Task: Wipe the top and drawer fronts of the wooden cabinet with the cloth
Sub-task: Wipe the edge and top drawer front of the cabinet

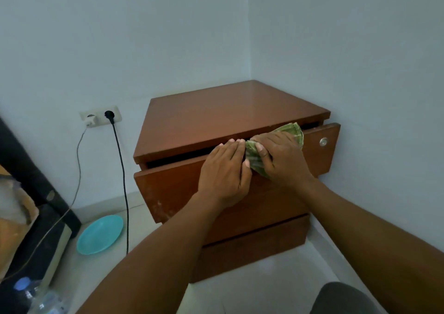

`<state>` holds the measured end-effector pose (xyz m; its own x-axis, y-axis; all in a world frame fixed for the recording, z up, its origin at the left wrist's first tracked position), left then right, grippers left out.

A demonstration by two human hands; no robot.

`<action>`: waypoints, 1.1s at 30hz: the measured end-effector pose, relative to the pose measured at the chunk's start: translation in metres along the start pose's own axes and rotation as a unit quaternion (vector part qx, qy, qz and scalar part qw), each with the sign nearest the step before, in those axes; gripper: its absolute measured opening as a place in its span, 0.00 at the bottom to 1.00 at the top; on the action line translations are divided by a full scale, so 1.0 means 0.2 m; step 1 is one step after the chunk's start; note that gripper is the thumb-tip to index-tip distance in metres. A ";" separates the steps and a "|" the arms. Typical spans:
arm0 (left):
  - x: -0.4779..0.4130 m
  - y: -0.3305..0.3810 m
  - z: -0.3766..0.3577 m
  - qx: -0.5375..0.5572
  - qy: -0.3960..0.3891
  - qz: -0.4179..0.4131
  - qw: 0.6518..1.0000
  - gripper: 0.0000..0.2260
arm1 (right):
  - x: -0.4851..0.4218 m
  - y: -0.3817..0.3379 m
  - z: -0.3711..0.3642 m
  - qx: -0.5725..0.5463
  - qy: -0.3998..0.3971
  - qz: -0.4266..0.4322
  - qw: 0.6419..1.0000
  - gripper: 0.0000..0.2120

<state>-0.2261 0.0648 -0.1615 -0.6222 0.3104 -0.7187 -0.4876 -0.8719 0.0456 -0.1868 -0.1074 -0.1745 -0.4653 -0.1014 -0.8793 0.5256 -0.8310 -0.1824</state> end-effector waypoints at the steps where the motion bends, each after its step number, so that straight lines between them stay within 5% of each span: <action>1: -0.02 0.03 -0.02 0.003 -0.005 -0.005 1.000 0.28 | 0.00 0.04 0.02 0.001 0.003 -0.006 1.000 0.17; 24: -0.29 0.35 -0.28 0.022 -0.052 -0.034 0.998 0.32 | -0.03 0.71 0.23 -0.005 0.069 -0.173 0.982 0.18; 29: -0.29 0.35 -0.25 0.041 -0.074 -0.025 0.996 0.31 | -0.09 0.64 0.22 -0.019 0.109 -0.242 0.964 0.17; 33: -0.28 0.31 -0.19 0.068 -0.095 -0.026 0.993 0.30 | -0.17 0.60 0.28 -0.012 0.162 -0.385 0.908 0.17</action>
<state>-0.1982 -0.0209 -0.1441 -0.6924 0.4312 -0.5785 -0.5926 -0.7973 0.1150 -0.1483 -0.2345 -0.1416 -0.4700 0.6746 -0.5692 0.1496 -0.5747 -0.8046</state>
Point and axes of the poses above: each hand's wrist, its own x-axis away from the middle knuckle, its own z-axis out of the back of the hand, y = z × x, the point moved 2 cm from there along -x, towards the middle knuckle, and after that the axes turned 13 degrees about y, right-handed, at the moved point
